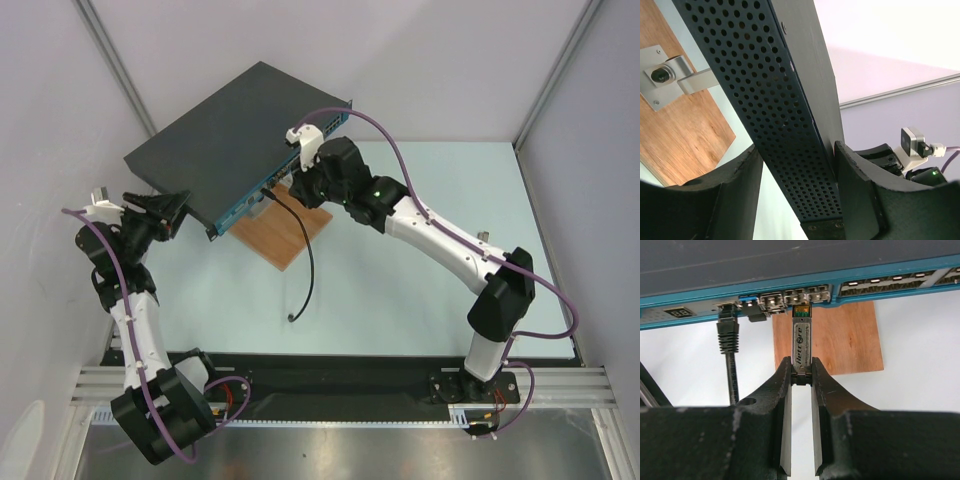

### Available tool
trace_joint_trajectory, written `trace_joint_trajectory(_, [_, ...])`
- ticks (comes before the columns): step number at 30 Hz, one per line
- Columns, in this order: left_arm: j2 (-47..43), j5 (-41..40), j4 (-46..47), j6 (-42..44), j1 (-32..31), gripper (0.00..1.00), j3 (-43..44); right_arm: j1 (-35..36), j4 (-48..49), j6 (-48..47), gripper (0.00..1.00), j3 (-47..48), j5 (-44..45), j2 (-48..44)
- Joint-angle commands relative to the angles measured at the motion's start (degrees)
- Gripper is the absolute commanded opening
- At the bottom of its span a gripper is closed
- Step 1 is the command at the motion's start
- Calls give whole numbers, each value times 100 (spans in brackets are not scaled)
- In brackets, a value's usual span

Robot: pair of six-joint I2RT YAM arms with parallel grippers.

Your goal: Insert the plug into the switch port

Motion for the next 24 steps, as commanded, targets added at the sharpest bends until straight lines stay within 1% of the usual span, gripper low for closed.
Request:
trace_joint_trajectory(1, [-34, -54, 699, 95, -138, 0, 44, 85, 287, 17, 0, 305, -85, 26])
trace_joint_trajectory(24, [89, -45, 734, 95, -139, 0, 140, 68, 603, -88, 0, 270, -24, 246])
